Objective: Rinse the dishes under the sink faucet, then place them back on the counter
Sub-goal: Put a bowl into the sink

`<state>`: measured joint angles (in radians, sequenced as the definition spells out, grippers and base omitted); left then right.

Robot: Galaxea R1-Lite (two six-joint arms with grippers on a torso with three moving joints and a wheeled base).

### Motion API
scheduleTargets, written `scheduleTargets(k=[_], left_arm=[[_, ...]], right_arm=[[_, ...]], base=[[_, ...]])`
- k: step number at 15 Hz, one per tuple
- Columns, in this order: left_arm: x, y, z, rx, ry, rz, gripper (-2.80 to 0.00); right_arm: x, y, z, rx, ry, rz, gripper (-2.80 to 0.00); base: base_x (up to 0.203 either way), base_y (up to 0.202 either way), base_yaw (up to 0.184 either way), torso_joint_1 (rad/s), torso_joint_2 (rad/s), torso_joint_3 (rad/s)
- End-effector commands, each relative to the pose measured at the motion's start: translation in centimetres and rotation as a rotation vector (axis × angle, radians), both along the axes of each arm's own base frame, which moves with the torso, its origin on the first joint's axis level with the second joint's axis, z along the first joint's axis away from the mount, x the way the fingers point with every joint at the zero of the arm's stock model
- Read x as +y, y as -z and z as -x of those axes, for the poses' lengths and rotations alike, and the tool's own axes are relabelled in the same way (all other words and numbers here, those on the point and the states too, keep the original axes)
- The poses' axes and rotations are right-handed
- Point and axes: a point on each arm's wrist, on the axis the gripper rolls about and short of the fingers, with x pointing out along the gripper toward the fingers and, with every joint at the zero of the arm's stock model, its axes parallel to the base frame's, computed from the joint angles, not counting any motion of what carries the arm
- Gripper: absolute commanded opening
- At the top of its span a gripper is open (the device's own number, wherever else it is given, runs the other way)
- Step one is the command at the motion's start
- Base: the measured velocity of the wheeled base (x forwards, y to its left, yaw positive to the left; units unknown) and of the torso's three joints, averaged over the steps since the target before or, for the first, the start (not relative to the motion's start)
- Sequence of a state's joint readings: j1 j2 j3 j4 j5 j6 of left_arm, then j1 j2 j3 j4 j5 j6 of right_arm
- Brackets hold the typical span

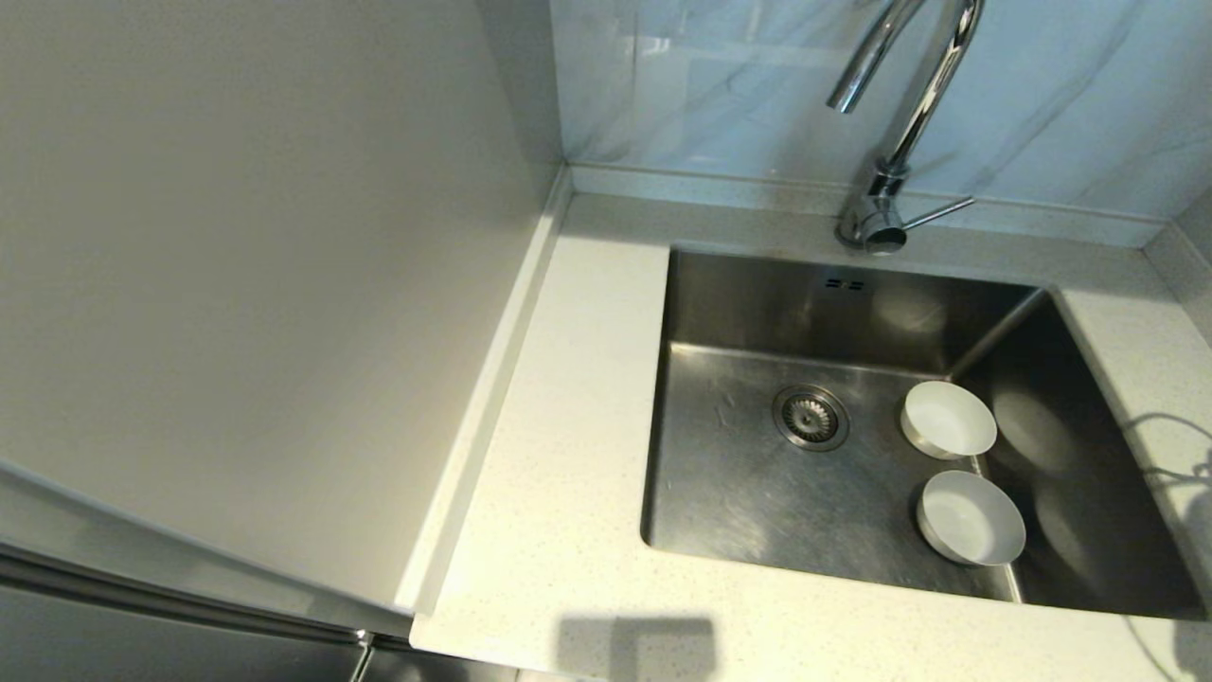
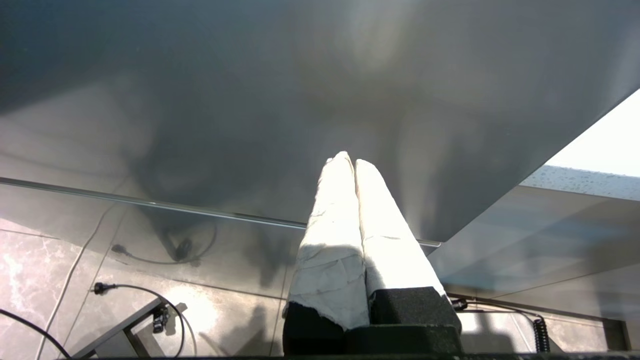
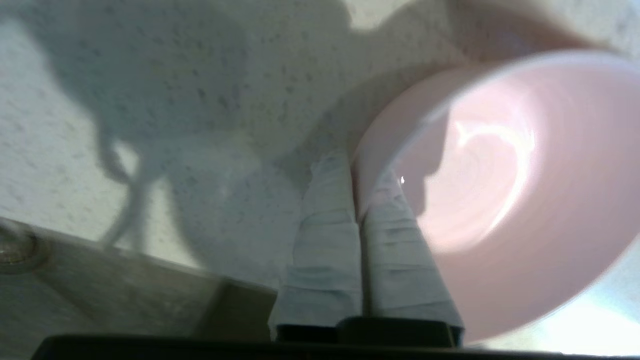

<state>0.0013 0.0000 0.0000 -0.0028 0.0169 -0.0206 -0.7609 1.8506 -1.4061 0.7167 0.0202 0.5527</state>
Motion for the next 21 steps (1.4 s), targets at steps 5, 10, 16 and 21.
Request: scheduleTargets(k=[5,10,16,21], left_arm=[[0.0,0.0,0.0,-0.003,-0.002,0.0,-2.8],[0.0,0.0,0.0,-0.003,0.0,0.0,-2.8],[0.0,0.0,0.0,-0.003,0.0,0.001,-2.8],[0.0,0.0,0.0,-0.003,0.0,0.001,-2.8]], right_arm=[[1.2,-0.6,0.1,-0.022,-0.031,-0.009,-2.8],[9.7,-4.4,-0.4,-0.131,-0.297,0.053,-2.8],[24.6,-4.1,-4.4,-0.102,-0.692,0.217,-2.8],[33.4,3.6,-11.1,0.001,-0.739,0.479,-2.8]], base=[[0.0,0.0,0.0,0.0,0.0,0.0],[0.0,0.0,0.0,0.0,0.0,0.0],[0.0,0.0,0.0,0.0,0.0,0.0],[0.0,0.0,0.0,0.0,0.0,0.0]])
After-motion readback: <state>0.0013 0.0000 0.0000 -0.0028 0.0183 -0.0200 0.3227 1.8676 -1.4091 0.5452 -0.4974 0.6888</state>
